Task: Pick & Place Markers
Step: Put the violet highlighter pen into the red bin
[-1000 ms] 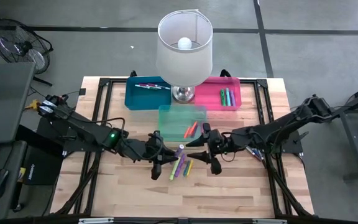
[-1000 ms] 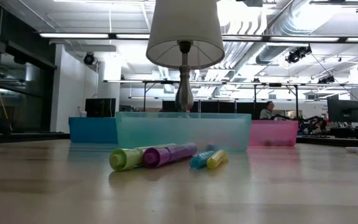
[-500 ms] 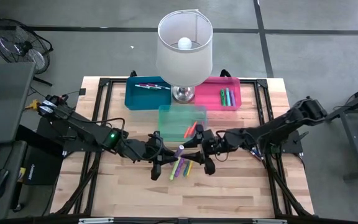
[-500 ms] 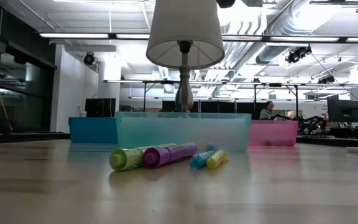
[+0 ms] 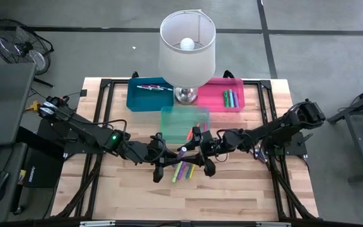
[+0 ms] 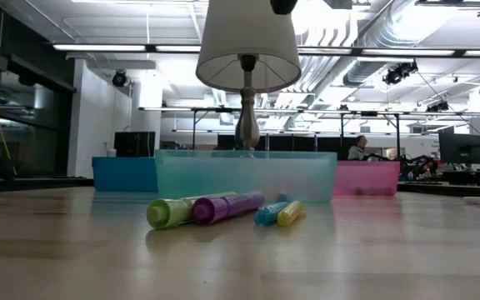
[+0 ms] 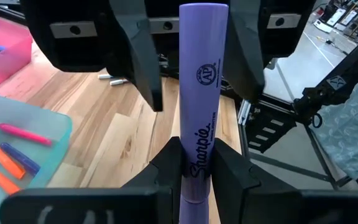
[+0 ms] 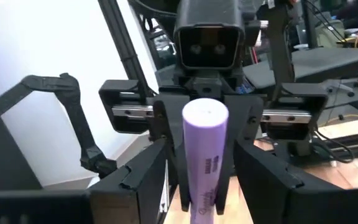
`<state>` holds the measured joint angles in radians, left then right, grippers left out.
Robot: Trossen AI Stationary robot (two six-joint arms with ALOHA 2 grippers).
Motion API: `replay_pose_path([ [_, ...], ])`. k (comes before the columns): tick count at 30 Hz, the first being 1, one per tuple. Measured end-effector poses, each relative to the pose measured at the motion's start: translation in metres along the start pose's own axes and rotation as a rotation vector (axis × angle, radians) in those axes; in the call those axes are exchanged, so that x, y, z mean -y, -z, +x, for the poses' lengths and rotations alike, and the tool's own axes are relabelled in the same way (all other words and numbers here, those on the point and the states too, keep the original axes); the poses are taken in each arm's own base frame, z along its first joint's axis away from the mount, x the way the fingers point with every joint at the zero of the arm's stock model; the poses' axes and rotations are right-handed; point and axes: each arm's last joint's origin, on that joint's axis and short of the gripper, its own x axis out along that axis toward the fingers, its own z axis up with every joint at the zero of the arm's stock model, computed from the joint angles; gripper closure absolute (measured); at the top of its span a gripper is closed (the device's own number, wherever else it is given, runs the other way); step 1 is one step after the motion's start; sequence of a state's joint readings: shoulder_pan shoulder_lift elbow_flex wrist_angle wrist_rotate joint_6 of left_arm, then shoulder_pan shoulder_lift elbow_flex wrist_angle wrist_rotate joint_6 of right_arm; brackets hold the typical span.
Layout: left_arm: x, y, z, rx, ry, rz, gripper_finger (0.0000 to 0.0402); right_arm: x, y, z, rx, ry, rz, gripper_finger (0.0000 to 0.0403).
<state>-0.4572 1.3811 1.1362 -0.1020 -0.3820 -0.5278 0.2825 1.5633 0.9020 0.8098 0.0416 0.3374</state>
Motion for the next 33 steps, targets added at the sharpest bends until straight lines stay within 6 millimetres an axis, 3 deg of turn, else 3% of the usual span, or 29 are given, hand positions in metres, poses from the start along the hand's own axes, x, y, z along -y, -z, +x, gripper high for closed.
replay_pose_path([
  [7, -0.0003, 0.0005, 0.0, -0.005, -0.003, 0.002, 0.0346, -0.0003, -0.0004, 0.0005, 0.006, -0.027, -0.002, 0.024],
  [18, -0.0001, 0.0004, -0.0001, -0.004, 0.0, -0.006, 0.0346, 0.0061, -0.0004, 0.0007, -0.016, -0.025, -0.008, 0.0346],
  [27, 0.0, 0.0005, -0.0002, -0.008, 0.005, -0.008, 0.0345, 0.0082, -0.0008, 0.0007, -0.017, -0.019, 0.013, 0.0346],
  [29, 0.0, 0.0005, -0.0001, -0.007, 0.003, -0.003, 0.0321, 0.0083, -0.0006, 0.0007, -0.019, -0.015, 0.017, 0.0346],
  [33, 0.0, 0.0005, -0.0002, -0.007, 0.003, 0.006, 0.0229, 0.0095, 0.0008, 0.0007, -0.03, 0.006, 0.026, 0.0346],
])
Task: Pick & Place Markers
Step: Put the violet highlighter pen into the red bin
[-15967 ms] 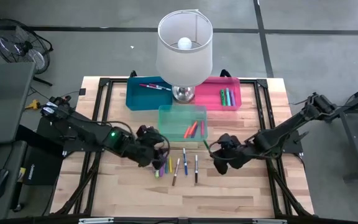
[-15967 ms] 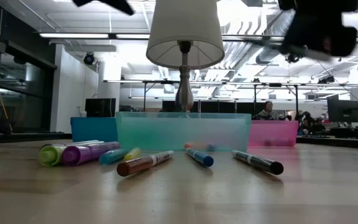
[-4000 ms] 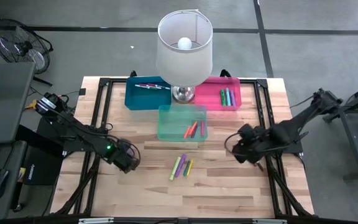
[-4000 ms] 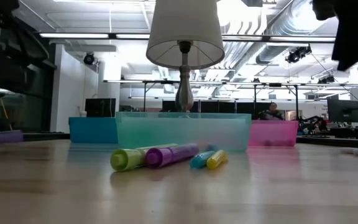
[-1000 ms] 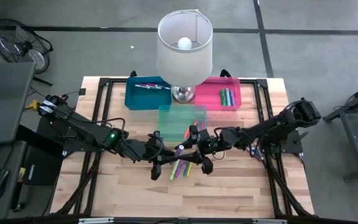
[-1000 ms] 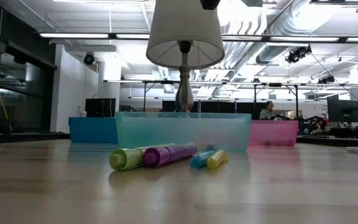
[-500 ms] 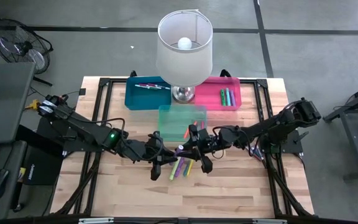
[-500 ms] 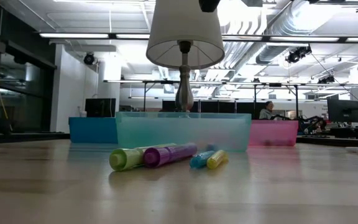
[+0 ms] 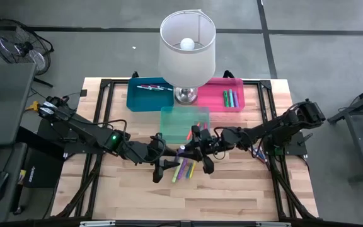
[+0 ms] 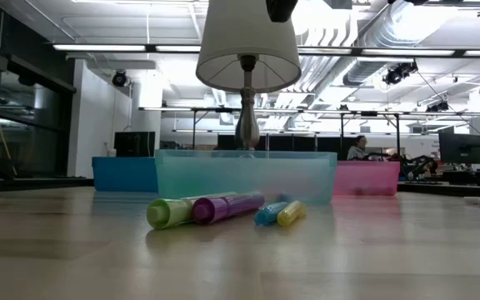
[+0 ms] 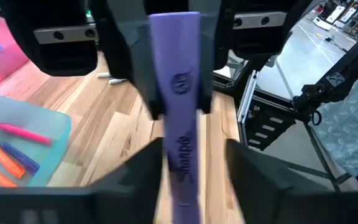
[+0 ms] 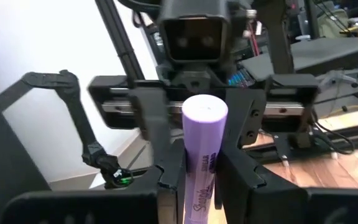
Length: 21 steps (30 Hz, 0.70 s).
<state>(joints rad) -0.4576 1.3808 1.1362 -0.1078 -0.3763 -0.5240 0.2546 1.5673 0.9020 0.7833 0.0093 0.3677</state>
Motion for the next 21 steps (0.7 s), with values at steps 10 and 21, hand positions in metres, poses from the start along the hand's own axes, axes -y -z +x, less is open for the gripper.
replay_pose_path([
  [10, -0.001, 0.0, -0.001, 0.013, -0.034, 0.0, 0.0129, 0.005, 0.006, 0.0, -0.045, 0.089, 0.028, 0.0346],
  [21, -0.015, -0.025, -0.048, -0.011, -0.312, -0.012, 0.0127, 0.031, 0.018, -0.017, -0.331, 0.327, 0.103, 0.0346],
])
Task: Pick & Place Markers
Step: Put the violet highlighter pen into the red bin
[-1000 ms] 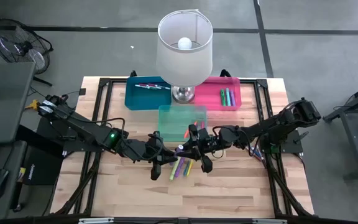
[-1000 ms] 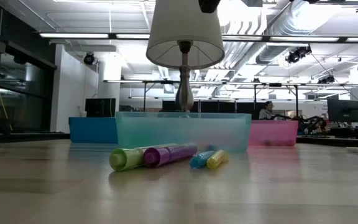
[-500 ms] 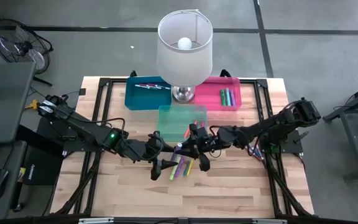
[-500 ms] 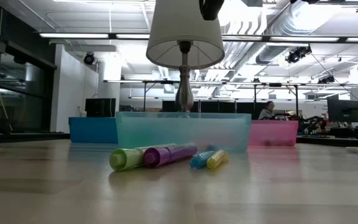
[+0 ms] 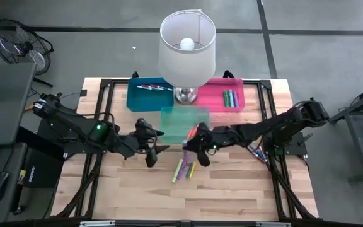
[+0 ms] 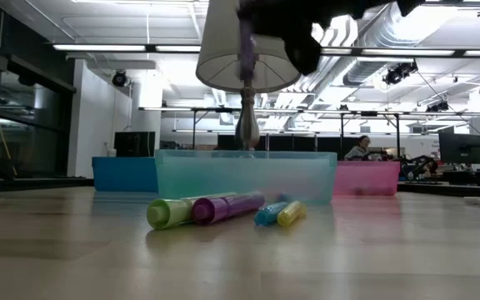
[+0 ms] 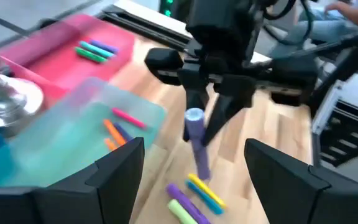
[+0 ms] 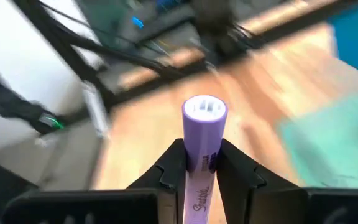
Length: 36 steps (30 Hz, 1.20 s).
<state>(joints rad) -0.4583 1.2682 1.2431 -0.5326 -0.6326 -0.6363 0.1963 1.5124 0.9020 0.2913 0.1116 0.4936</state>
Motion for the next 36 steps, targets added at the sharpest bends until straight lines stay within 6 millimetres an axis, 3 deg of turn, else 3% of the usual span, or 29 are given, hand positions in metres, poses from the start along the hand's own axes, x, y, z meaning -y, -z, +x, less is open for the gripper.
replay_pose_path([
  [4, -0.004, -0.004, -0.007, -0.008, -0.024, 0.007, 0.0126, 0.016, -0.008, -0.019, -0.077, 0.123, -0.022, 0.0346],
  [13, -0.005, 0.006, -0.007, -0.075, -0.058, -0.023, 0.0126, 0.068, -0.025, -0.08, -0.287, 0.498, -0.176, 0.0346],
  [17, -0.003, 0.007, -0.008, -0.068, -0.062, -0.032, 0.0126, 0.093, -0.028, -0.093, -0.381, 0.668, -0.286, 0.0346],
  [29, -0.003, 0.008, -0.007, -0.061, -0.072, -0.069, 0.0126, 0.153, -0.022, -0.081, -0.663, 0.967, -0.571, 0.0346],
  [36, -0.003, 0.008, -0.007, -0.06, -0.074, -0.089, 0.0126, 0.193, -0.01, -0.07, -0.787, 1.03, -0.522, 0.0346],
])
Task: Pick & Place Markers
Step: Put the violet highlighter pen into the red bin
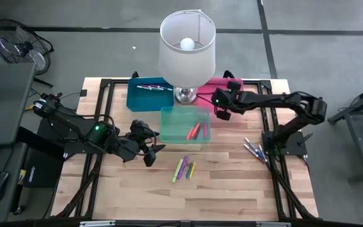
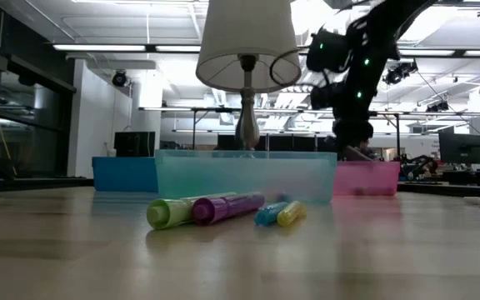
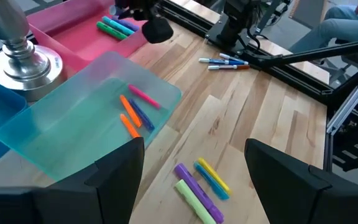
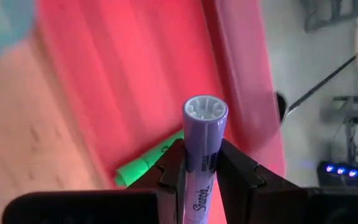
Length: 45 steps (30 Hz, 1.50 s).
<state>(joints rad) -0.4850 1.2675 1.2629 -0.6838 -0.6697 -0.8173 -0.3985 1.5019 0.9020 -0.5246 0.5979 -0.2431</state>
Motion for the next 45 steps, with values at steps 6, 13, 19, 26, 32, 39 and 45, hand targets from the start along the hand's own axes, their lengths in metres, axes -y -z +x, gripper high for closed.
replay_pose_path([
  [6, 0.0, 0.0, 0.0, 0.0, 0.0, -0.004, 0.0126, 0.005, 0.001, 0.017, -0.04, -0.003, -0.082, 0.0346],
  [13, 0.0, 0.0, 0.0, -0.001, 0.0, -0.011, 0.0126, 0.012, 0.004, 0.022, -0.058, -0.015, -0.135, 0.0346],
  [19, 0.002, 0.005, 0.006, -0.018, -0.019, 0.009, 0.0126, 0.018, 0.007, 0.027, -0.054, -0.072, -0.115, 0.0346],
  [26, 0.006, 0.009, 0.012, -0.055, -0.008, 0.004, 0.0126, 0.018, 0.008, 0.028, -0.047, -0.086, -0.404, 0.0337],
  [32, 0.008, 0.013, 0.017, -0.072, -0.02, -0.008, 0.0126, 0.012, 0.006, 0.024, -0.013, -0.103, -0.8, 0.0341],
  [39, 0.008, 0.014, 0.018, -0.093, -0.007, -0.021, 0.0126, 0.007, 0.008, 0.021, 0.006, -0.135, -1.272, 0.0341],
  [45, 0.008, 0.014, 0.018, -0.093, -0.007, -0.022, 0.0126, 0.007, 0.008, 0.021, 0.004, -0.139, -1.405, 0.0336],
])
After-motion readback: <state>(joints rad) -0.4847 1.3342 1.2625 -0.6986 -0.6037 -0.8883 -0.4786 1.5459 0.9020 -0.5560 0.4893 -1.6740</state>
